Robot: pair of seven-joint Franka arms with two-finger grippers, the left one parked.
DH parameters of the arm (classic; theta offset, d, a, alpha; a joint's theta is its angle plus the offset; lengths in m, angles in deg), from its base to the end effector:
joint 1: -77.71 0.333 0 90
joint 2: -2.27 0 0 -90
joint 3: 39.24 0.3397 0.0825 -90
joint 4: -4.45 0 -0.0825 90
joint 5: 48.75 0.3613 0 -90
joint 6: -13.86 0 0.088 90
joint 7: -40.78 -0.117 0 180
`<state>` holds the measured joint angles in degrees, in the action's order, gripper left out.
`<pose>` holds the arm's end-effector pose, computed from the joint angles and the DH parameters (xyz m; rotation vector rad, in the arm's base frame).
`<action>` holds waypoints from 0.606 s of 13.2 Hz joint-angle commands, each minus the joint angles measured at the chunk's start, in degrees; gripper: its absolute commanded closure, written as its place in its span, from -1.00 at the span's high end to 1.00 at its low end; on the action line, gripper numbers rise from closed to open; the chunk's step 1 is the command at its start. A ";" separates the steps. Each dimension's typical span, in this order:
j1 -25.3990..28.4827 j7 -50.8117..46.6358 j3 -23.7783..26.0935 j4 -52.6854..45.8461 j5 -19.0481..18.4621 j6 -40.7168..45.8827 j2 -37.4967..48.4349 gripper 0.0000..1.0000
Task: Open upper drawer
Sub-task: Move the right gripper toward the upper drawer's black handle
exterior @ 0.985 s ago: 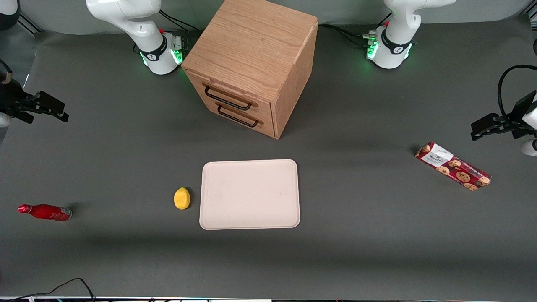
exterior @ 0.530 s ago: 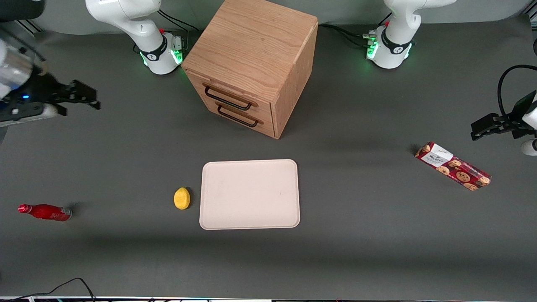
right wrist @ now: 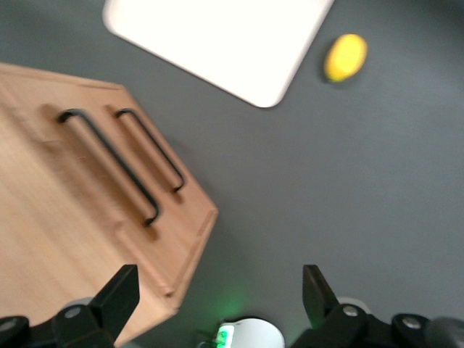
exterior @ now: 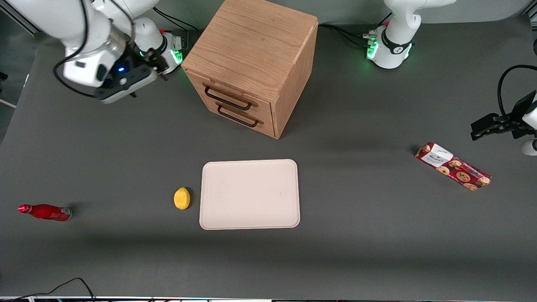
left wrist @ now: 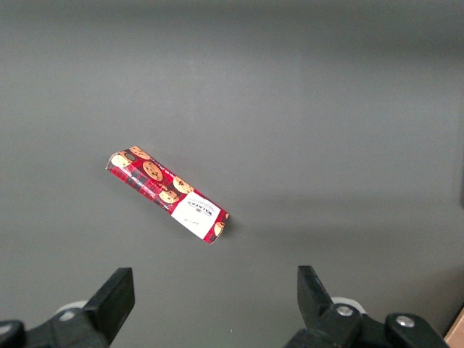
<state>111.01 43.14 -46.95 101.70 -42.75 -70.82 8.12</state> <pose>0.4331 0.2178 0.6269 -2.9502 -0.7421 0.2127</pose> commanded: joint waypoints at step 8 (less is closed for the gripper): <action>0.10 3.79 1.98 2.68 12.71 -2.76 -8.82 1.00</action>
<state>111.34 45.59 -46.42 104.98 -31.42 -72.15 1.66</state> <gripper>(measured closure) 0.000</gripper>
